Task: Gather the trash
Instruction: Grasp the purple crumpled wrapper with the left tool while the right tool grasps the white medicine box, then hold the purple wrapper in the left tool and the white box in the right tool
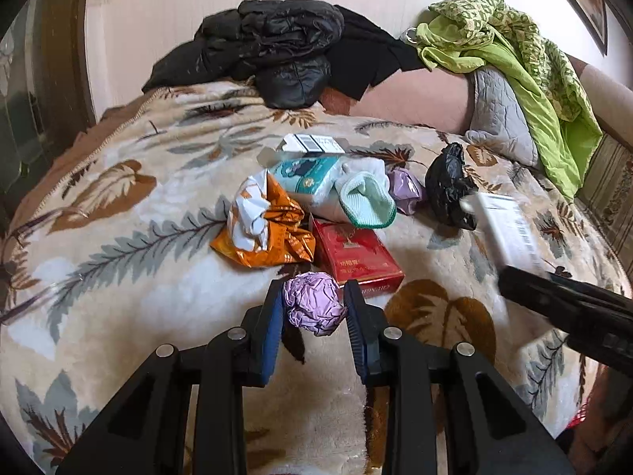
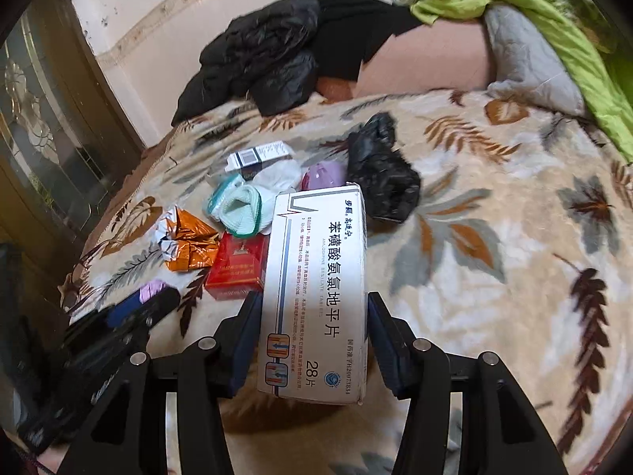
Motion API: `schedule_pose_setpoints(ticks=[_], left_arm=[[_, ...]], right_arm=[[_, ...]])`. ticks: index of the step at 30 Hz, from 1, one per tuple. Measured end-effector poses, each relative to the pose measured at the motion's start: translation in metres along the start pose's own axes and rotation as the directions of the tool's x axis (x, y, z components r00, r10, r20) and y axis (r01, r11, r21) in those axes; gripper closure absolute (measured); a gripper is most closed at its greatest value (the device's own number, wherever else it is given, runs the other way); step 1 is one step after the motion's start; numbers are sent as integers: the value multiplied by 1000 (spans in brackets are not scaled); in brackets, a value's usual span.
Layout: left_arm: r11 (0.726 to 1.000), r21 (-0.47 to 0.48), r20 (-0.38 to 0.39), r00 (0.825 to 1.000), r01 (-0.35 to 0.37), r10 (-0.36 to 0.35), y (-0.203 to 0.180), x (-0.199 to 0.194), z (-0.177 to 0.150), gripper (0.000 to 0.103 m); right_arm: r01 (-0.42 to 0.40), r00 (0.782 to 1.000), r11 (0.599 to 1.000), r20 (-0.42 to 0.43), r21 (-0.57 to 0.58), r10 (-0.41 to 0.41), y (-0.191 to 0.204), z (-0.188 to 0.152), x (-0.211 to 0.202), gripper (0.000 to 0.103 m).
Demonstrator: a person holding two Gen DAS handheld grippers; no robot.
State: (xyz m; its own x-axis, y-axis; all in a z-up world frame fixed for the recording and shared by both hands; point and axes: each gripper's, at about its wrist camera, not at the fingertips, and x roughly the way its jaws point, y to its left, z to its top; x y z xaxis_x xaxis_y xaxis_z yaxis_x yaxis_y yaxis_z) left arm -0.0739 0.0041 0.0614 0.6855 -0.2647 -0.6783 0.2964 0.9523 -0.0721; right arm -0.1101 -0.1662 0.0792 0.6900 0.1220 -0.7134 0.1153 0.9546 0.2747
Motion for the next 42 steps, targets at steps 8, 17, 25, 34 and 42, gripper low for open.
schedule_pose_setpoints(ticks=[8,17,25,34,42], left_arm=[[999,27,23,999,-42,41,-8,0,0,74],[995,56,33,997,-77,76,-11,2,0,74],[994,63,37,996,-88,86,-11,1,0,74],[994,68,40,995,-89,87,-12,-1,0,74],[993,72,39,995,-90,87,-12,-1,0,74]], right_arm=[[3,1000,1000,10,15,-3,-9,0,-3,46],[-20,1000,1000,4,8,20,-5,3,8,46],[-25,1000,1000,-1,-3,25,-1,3,12,46],[-21,1000,1000,0,-3,21,-1,3,12,46],[-21,1000,1000,2,-4,21,-1,2,12,46]])
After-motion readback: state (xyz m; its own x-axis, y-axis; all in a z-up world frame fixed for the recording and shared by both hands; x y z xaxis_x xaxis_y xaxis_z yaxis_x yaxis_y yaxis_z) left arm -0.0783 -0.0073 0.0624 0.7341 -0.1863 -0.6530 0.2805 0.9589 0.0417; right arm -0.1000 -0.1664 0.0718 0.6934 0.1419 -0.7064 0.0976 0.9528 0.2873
